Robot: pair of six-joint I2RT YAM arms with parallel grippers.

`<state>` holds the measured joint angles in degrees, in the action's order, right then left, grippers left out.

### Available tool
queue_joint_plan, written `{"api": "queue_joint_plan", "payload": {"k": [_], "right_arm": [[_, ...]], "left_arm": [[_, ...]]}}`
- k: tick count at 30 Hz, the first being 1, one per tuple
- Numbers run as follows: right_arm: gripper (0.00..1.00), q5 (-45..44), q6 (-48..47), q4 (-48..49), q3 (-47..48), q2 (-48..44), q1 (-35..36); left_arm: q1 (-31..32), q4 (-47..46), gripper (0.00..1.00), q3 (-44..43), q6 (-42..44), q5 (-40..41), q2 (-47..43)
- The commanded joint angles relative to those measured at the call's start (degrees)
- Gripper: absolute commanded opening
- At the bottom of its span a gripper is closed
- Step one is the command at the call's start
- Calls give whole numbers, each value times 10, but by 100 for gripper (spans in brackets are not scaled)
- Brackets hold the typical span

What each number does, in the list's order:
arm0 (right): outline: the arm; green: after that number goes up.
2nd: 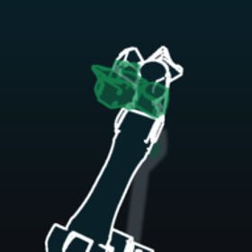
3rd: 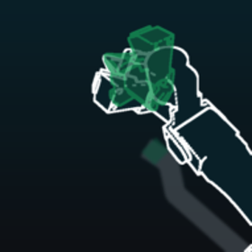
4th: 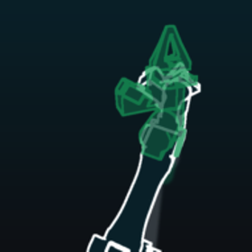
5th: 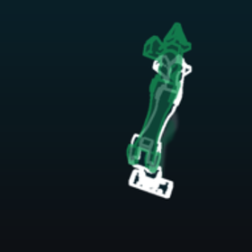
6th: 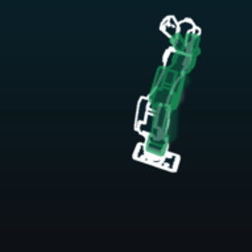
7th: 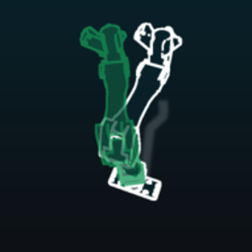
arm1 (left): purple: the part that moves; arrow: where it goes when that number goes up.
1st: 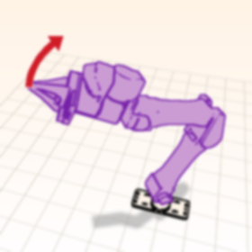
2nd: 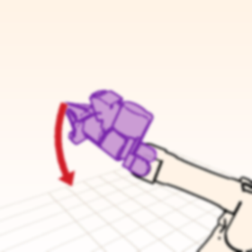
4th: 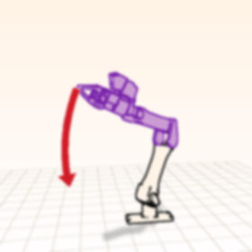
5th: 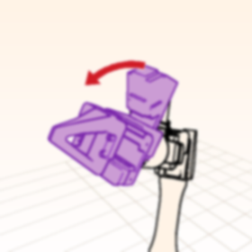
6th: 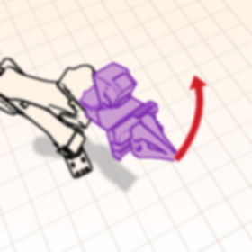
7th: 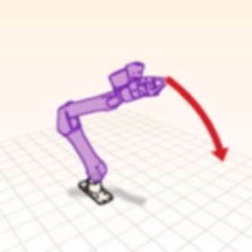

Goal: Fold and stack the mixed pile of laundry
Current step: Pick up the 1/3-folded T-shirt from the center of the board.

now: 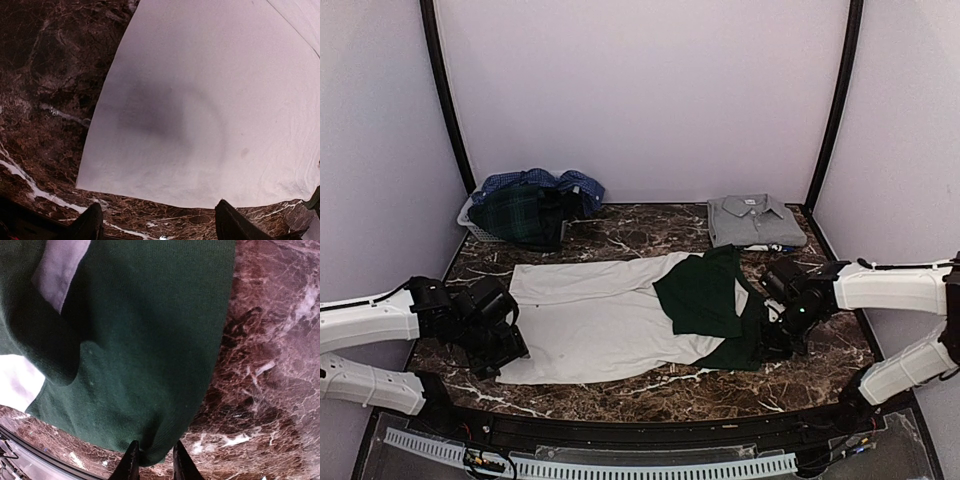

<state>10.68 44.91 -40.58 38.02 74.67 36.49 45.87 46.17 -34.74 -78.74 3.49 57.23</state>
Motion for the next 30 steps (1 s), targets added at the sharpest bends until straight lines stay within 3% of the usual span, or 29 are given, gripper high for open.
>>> {"api": "queue_joint_plan", "payload": {"k": [1, 3, 5, 15, 30], "right_arm": [[20, -5, -14, -13, 32, 29, 5], [14, -4, -17, -13, 39, 41, 6], [0, -2, -17, -13, 44, 43, 5], [0, -5, -12, -58, 59, -16, 5], [0, 1, -5, -54, 40, -50, 5]], "left_arm": [[-3, 30, 76, -6, -14, 1, 8], [-5, 32, 76, -3, -20, 0, 5], [-6, 34, 76, 1, -27, -1, -2], [-28, 66, 73, 31, -47, -6, -33], [-42, 1, 50, 92, -57, -28, -6]]}}
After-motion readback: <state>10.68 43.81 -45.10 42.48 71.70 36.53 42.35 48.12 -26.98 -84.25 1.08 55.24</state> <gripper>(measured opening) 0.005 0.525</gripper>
